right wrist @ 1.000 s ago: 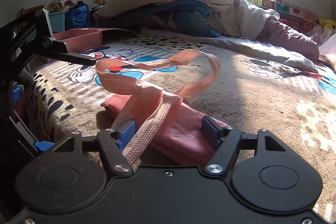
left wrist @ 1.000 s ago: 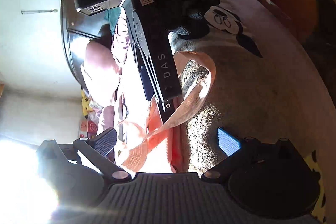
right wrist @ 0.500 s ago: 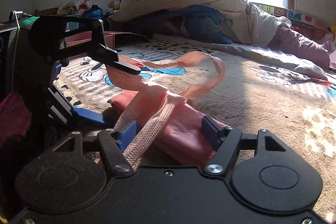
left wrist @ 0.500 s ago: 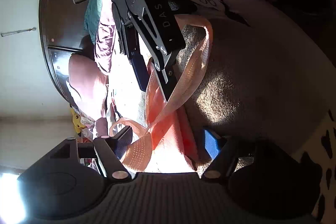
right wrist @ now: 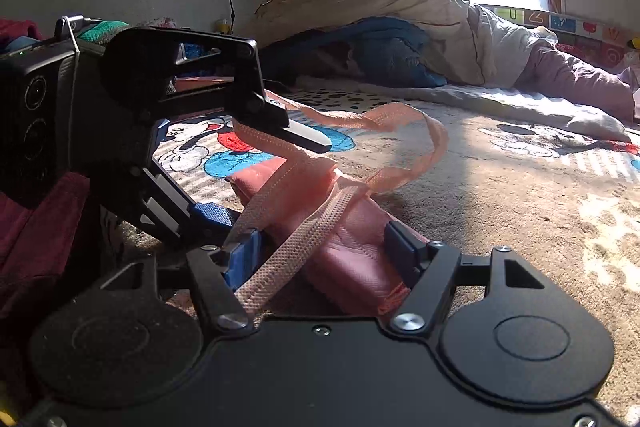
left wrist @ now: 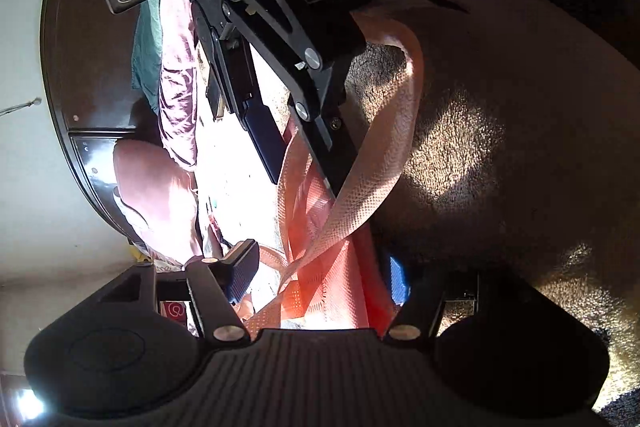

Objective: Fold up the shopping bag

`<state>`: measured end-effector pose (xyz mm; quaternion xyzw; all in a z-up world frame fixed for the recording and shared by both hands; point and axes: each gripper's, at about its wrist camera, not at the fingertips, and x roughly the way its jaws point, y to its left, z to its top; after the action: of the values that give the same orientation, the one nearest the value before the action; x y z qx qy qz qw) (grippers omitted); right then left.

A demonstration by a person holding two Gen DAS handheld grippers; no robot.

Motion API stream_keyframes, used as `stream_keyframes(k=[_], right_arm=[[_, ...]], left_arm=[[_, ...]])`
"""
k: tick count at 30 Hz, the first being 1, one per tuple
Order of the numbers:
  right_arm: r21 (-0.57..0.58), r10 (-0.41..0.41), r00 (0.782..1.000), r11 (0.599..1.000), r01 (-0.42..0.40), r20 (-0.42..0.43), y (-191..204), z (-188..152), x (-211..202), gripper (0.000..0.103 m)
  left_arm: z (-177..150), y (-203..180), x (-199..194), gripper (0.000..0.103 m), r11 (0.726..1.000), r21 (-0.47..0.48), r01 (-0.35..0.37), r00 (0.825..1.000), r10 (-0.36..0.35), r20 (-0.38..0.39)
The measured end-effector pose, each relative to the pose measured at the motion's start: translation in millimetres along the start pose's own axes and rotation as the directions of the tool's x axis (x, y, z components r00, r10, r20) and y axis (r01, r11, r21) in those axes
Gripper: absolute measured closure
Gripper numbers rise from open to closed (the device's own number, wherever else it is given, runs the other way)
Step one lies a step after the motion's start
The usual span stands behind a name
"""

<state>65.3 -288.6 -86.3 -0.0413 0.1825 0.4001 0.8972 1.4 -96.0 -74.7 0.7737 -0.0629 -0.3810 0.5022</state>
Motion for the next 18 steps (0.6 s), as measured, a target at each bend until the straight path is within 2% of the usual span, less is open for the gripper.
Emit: stream_keyframes(k=[3, 7, 8, 10, 12, 14, 15, 16, 18], right_arm=[[-0.029, 0.010, 1.000, 1.000, -0.011, -0.003, 1.0, -1.1, -0.2, 0.033], [-0.008, 0.029, 1.000, 1.000, -0.029, -0.002, -3.5, 0.1, -0.9, 0.033], [-0.014, 0.031, 1.000, 0.999, -0.031, -0.005, -3.5, 0.5, -0.1, 0.033], [-0.015, 0.038, 0.999, 0.999, -0.038, -0.010, -4.5, 1.9, 0.9, 0.032], [0.014, 0.053, 0.999, 0.998, -0.053, -0.010, -8.3, 5.4, -1.1, 0.032], [0.102, 0.098, 0.995, 0.990, -0.100, 0.023, -18.5, 8.3, -5.6, 0.032], [0.159, 0.128, 0.991, 0.978, -0.134, 0.049, -25.8, 10.1, -9.6, 0.032], [0.199, 0.147, 0.987, 0.967, -0.158, 0.070, -30.5, 11.0, -12.4, 0.032], [0.287, 0.149, 0.978, 0.940, -0.187, 0.149, -43.6, 11.6, -24.0, 0.032]], left_arm=[[-4.1, 8.5, 6.0, 0.046, 0.998, 0.042, 0.038, 0.999, -0.040, 0.031], [-5.8, 6.8, 14.7, 0.047, 0.992, 0.104, 0.078, 0.995, -0.084, 0.059], [-5.7, 10.0, 16.5, 0.057, 0.991, 0.086, 0.106, 0.992, -0.111, 0.057], [-9.1, 19.9, 18.0, 0.067, 0.986, 0.007, 0.166, 0.984, -0.166, 0.058], [-15.1, 34.8, 22.0, 0.069, 0.965, -0.127, 0.231, 0.972, -0.222, 0.081], [-23.6, 49.8, 24.9, 0.070, 0.919, -0.264, 0.293, 0.955, -0.270, 0.121], [-30.4, 58.3, 26.1, 0.070, 0.882, -0.339, 0.326, 0.944, -0.290, 0.156], [-37.5, 67.1, 27.4, 0.071, 0.838, -0.410, 0.361, 0.932, -0.307, 0.193], [-56.5, 89.1, 30.9, 0.075, 0.712, -0.552, 0.435, 0.900, -0.329, 0.285]])
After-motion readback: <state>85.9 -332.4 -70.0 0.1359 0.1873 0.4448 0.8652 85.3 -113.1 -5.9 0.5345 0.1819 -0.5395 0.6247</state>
